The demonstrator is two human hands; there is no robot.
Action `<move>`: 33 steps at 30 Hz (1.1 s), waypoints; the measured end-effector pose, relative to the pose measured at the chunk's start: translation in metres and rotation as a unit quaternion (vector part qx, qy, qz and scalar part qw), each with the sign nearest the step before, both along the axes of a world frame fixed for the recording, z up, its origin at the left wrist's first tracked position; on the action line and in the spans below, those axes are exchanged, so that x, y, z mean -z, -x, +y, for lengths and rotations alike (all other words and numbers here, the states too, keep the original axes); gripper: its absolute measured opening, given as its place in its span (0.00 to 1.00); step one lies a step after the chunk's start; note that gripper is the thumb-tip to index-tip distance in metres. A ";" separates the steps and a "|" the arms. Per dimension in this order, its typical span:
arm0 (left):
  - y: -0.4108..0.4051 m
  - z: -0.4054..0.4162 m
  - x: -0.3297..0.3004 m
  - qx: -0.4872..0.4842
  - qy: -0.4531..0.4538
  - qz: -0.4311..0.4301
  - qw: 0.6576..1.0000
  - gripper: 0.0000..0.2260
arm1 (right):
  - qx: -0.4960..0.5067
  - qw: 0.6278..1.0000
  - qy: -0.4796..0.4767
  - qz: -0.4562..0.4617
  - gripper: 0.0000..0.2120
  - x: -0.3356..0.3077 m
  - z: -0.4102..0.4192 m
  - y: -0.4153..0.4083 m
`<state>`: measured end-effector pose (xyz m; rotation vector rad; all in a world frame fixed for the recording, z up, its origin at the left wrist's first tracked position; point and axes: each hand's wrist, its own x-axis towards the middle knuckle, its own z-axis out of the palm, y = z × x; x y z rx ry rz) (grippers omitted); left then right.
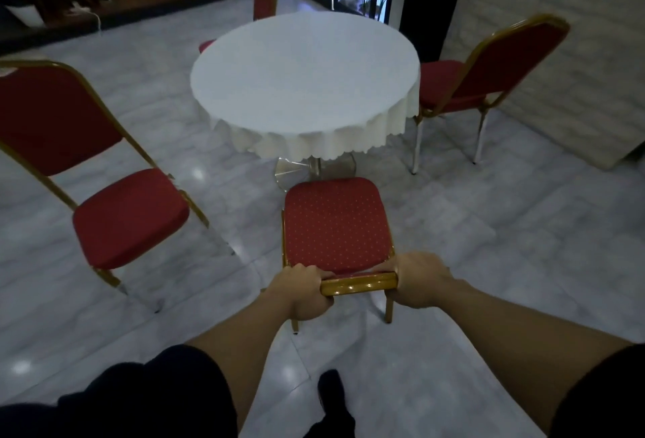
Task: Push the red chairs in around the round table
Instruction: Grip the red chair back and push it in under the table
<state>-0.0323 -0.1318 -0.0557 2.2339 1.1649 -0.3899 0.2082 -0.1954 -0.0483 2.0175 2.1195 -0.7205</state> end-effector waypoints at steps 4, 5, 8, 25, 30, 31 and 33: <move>-0.013 0.058 0.003 -0.017 0.004 -0.010 1.000 0.10 | -0.002 1.000 0.001 0.001 0.17 0.006 0.061 -0.016; -0.017 0.071 0.002 -0.017 0.004 -0.014 1.000 0.08 | -0.009 1.000 -0.002 -0.002 0.17 0.006 0.076 -0.020; -0.028 0.114 0.003 -0.021 -0.004 -0.015 1.000 0.14 | -0.023 1.000 -0.004 -0.006 0.15 0.007 0.124 -0.033; -0.059 0.273 0.007 -0.047 0.020 0.006 0.999 0.25 | -0.027 1.000 -0.010 -0.012 0.17 0.013 0.284 -0.069; -0.057 0.275 0.015 -0.045 0.028 0.004 0.999 0.26 | -0.031 0.999 -0.008 -0.002 0.21 0.017 0.284 -0.069; -0.058 0.275 0.015 -0.051 0.027 0.006 0.998 0.26 | -0.030 0.999 -0.010 -0.002 0.21 0.016 0.283 -0.069; -0.059 0.273 0.013 -0.062 0.030 0.021 0.997 0.27 | -0.028 1.000 -0.010 0.008 0.19 0.014 0.281 -0.070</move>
